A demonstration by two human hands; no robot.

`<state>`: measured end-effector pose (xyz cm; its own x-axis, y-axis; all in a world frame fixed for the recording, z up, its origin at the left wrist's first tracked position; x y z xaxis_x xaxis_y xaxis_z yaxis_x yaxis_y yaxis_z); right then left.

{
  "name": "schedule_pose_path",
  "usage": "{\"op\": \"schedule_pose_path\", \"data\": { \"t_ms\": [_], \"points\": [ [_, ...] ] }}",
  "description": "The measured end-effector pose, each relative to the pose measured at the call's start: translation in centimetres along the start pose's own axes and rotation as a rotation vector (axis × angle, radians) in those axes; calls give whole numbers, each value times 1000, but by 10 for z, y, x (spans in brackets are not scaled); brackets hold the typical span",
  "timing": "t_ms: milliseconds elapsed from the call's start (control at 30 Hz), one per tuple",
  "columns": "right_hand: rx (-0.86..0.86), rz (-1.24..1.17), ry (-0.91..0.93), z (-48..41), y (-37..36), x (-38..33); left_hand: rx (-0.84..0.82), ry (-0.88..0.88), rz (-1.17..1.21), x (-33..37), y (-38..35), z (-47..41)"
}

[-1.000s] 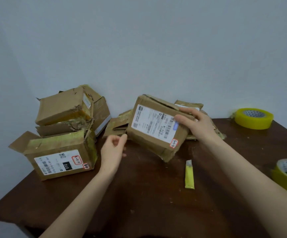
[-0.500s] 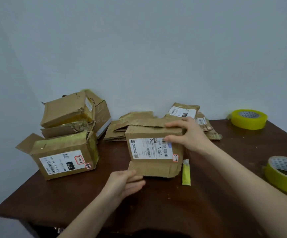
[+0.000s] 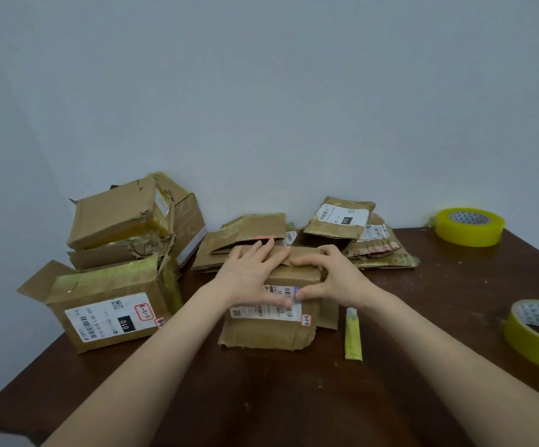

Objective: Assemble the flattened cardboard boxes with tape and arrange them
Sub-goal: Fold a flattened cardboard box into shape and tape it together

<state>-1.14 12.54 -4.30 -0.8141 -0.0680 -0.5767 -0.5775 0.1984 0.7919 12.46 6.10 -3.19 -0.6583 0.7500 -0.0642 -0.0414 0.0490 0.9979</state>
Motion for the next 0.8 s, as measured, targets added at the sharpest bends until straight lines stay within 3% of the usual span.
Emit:
{"op": "schedule_pose_path", "data": {
  "t_ms": [200,367,500,567,667,800],
  "points": [
    [-54,-75,-18,-7,4,8,-25,7,25,4,-3,-10],
    [-112,-26,-33,12,23,22,123,-93,27,28,-4,8],
    [-10,577,74,14,22,-4,163,-80,21,30,-3,6],
    [-28,754,152,15,7,-21,185,-51,12,28,-4,10],
    [-23,784,144,16,-8,-23,226,81,27,22,-9,17],
    [-43,735,96,14,-8,-23,157,100,68,23,-6,11]
  ]
}}
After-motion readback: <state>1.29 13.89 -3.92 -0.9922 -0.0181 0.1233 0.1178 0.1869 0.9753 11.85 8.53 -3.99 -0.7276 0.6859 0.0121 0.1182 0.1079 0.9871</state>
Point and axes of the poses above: each hand's wrist, its own z-axis away from the middle knuckle, its own y-axis out of the back of the hand, x = y × z, the point moved 7 cm from there along -z, towards the middle knuckle, and after that the axes turned 8 degrees about z, right-handed, at the moved point
